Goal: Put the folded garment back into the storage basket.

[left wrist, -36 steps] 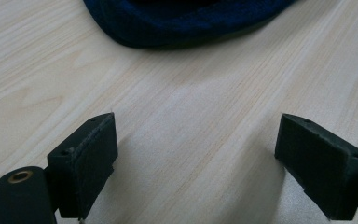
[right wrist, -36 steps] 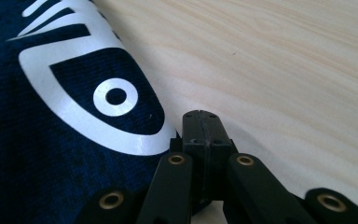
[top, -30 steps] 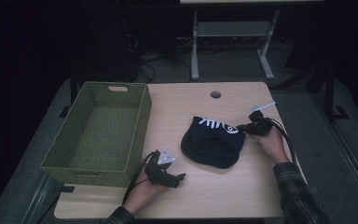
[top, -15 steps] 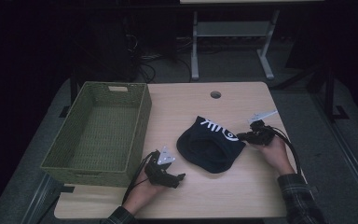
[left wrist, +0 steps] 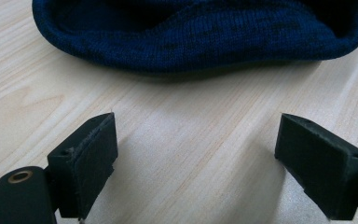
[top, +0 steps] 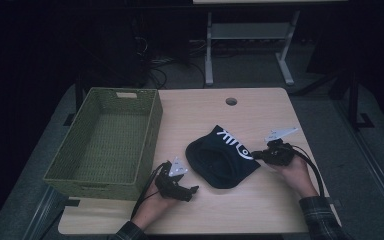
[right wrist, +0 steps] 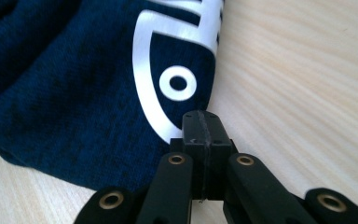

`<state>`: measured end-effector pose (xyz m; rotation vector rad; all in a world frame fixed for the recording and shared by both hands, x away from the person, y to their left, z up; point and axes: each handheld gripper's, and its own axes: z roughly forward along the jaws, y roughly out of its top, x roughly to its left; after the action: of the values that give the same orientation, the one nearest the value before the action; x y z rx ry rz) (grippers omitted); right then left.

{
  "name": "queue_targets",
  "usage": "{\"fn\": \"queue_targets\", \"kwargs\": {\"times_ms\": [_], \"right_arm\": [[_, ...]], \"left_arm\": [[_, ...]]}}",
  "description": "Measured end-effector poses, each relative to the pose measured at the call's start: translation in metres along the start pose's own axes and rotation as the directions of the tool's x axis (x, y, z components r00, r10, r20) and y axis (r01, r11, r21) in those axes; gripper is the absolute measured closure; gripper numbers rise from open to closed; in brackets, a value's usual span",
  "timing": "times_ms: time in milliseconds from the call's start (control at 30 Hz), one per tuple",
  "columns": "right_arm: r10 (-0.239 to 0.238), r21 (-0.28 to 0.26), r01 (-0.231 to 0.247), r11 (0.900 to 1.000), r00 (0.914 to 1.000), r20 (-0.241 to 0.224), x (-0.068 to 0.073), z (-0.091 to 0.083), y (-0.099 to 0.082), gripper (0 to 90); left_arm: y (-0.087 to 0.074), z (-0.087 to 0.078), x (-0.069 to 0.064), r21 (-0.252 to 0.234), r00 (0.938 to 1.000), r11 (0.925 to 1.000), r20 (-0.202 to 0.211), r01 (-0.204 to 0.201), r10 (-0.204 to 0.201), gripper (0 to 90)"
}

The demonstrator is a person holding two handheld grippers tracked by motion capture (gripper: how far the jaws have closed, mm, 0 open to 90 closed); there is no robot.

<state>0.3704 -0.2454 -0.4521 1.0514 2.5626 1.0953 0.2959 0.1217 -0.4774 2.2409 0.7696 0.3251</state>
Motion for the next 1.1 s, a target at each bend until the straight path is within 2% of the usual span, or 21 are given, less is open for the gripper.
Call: {"fn": "queue_targets", "kwargs": {"times_ms": [200, 400, 433, 500, 567, 767, 800, 967, 1000, 1033, 1067, 1100], "right_arm": [[0.028, -0.049, -0.026, 0.9985, 0.9991, 0.033, 0.003, -0.016, -0.004, 88.1], [0.052, -0.071, -0.047, 0.9964, 0.9954, 0.08, 0.005, -0.032, -0.022, 74.6], [0.071, -0.064, -0.066, 0.9958, 0.9944, 0.079, 0.005, -0.034, -0.024, 71.4], [0.084, -0.083, -0.077, 0.9935, 0.9927, 0.086, 0.006, -0.039, -0.032, 66.4], [0.096, -0.077, -0.089, 0.993, 0.9903, 0.1, 0.008, -0.042, -0.038, 60.2], [0.115, -0.083, -0.106, 0.991, 0.9854, 0.125, 0.017, -0.051, -0.057, 43.9], [0.118, -0.084, -0.107, 0.9907, 0.9838, 0.135, 0.02, -0.053, -0.063, 38.4], [0.116, -0.096, -0.102, 0.9901, 0.9806, 0.158, 0.026, -0.056, -0.075, 31.4], [0.12, -0.105, -0.105, 0.9889, 0.9805, 0.155, 0.027, -0.057, -0.079, 26.5], [0.12, -0.105, -0.105, 0.9889, 0.9805, 0.155, 0.027, -0.057, -0.079, 26.5], [0.122, -0.108, -0.105, 0.9885, 0.9788, 0.164, 0.028, -0.057, -0.083, 21.2], [0.122, -0.108, -0.105, 0.9885, 0.9788, 0.164, 0.028, -0.057, -0.083, 21.2]], "left_arm": [[0.0, 0.0, 0.0, 0.0, 1.0, 1.0, 0.0, -0.001, 0.001, 12.1], [0.0, 0.0, 0.0, 0.0, 1.0, 1.0, 0.001, -0.002, 0.002, 12.1], [0.0, 0.0, 0.0, -0.004, 1.0, 1.0, 0.0, -0.001, 0.001, 12.1], [0.0, 0.0, 0.0, -0.003, 1.0, 1.0, 0.0, -0.002, 0.002, 12.1], [0.0, 0.0, 0.0, -0.004, 1.0, 1.0, 0.003, -0.003, 0.003, 12.1], [0.0, 0.0, 0.001, 0.001, 1.0, 1.0, 0.007, -0.006, 0.006, 12.1], [0.0, 0.0, 0.001, 0.001, 1.0, 1.0, 0.008, -0.006, 0.006, 12.1], [0.0, 0.0, 0.001, 0.001, 1.0, 1.0, 0.007, -0.006, 0.006, 12.2], [0.0, 0.0, 0.001, 0.001, 1.0, 1.0, 0.008, -0.006, 0.006, 12.1], [0.0, 0.0, 0.001, 0.0, 1.0, 1.0, 0.007, -0.006, 0.006, 12.1], [0.0, 0.0, 0.001, 0.0, 1.0, 1.0, 0.008, -0.006, 0.006, 12.1], [0.0, 0.0, 0.001, -0.002, 1.0, 1.0, 0.007, -0.003, 0.003, 12.1]]}}
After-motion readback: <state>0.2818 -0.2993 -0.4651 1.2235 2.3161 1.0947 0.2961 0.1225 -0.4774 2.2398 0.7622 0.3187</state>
